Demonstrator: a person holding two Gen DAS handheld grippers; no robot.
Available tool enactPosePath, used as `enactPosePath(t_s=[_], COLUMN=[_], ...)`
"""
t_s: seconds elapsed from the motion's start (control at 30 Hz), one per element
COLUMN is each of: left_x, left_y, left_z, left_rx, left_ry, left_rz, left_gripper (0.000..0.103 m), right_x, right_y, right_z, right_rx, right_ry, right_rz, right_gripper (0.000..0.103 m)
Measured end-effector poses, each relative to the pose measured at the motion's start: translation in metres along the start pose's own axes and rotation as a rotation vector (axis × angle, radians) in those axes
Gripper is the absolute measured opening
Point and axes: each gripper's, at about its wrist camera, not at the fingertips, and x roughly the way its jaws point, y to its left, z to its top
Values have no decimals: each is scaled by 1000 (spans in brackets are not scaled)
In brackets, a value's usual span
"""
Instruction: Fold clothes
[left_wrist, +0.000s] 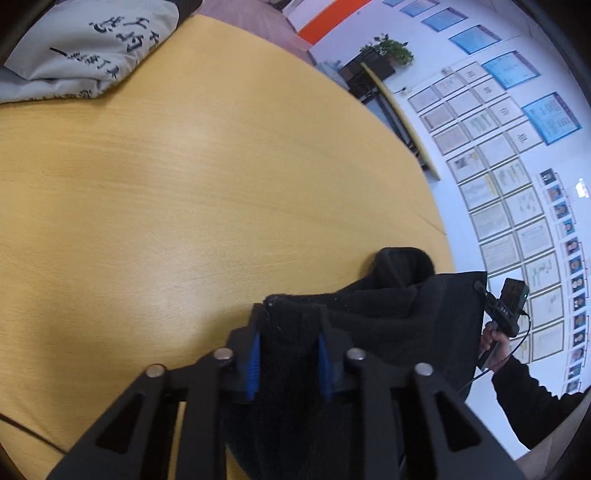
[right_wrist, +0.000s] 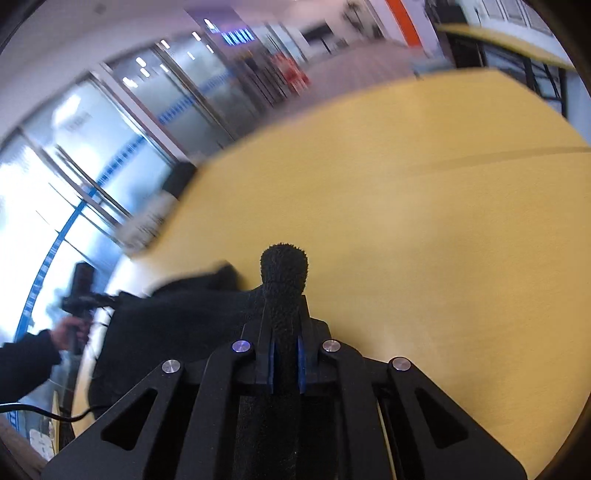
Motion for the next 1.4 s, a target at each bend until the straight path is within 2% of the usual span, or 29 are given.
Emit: enactPosePath(t_s=[0.03,0.13,0.2,0.23,0.3,0.33,0.37,0.4,0.43,0.5,0.53,0.6,0.67,0.77,0.83,0.9,1.0,1.07,1.13,1.2,1.23,1.27,1.3,1.37,1.4], left_x=[-8,-31,-30,-33,-38,-44,-46,-47,-37,-13,-9,-10,-7,-4,-11,-4,18,27,20,-2,-13,-25,-31,-32,-26], left_y=[1,6,8,8,7,1,-4,-10,-7,1,-4,-12,-6,-1,-5,-1,2,-3,-8,-22,-31,-41,-55,-84,-99], left_z=[0,-1,1,2,3,3,4,4,6,9,9,11,16,20,21,23,24,26,30,34,35,35,35,32,29], left_rx=[3,-3,1,0,0,35,83,129,121,66,97,123,93,83,115,103,88,110,103,133,160,186,218,302,354], left_ry=[-16,-65,-60,-74,-103,-124,-135,-143,-103,9,23,0,-16,-20,-38,-32,16,30,-1,-49,-71,-91,-92,-71,-49], left_rz=[-19,-84,-86,-143,-256,-314,-280,-245,-190,-135,-122,-138,-122,-107,-102,-74,-3,49,56,55,58,59,28,-32,-59], left_gripper=[21,21,20,20,20,20,20,20,20,20,20,20,20,20,20,20,20,23,25,26,26,29,39,54,57], right_x=[-7,-6,0,2,-10,-20,-31,-35,-25,7,3,-6,-15,-4,-7,-17,1,4,-5,-24,-37,-50,-61,-61,-52], right_y=[0,-20,-33,-34,-32,-30,-28,-28,-33,-47,-39,-22,-19,-28,-28,-39,-54,-59,-53,-50,-41,-28,-10,39,65], right_z=[-1,-14,-21,-22,-17,-13,-10,-11,-14,-25,-22,-15,-9,-13,-17,-15,-28,-30,-23,-14,-7,-2,4,14,16], right_rx=[-4,19,34,30,48,49,51,32,26,55,30,-22,-25,-22,-36,-21,4,-8,-16,-23,-46,-82,-126,-234,-279], right_ry=[-16,38,77,76,-7,-57,-108,-112,-46,178,151,91,39,112,93,66,155,210,176,129,105,76,46,39,71], right_rz=[4,-35,-45,-34,64,124,184,152,77,-13,13,70,78,23,16,17,-50,-119,-195,-306,-364,-368,-341,-255,-172], right_gripper=[7,7,7,7,7,7,7,7,7,7,7,7,7,7,7,7,8,14,24,49,49,49,49,51,53])
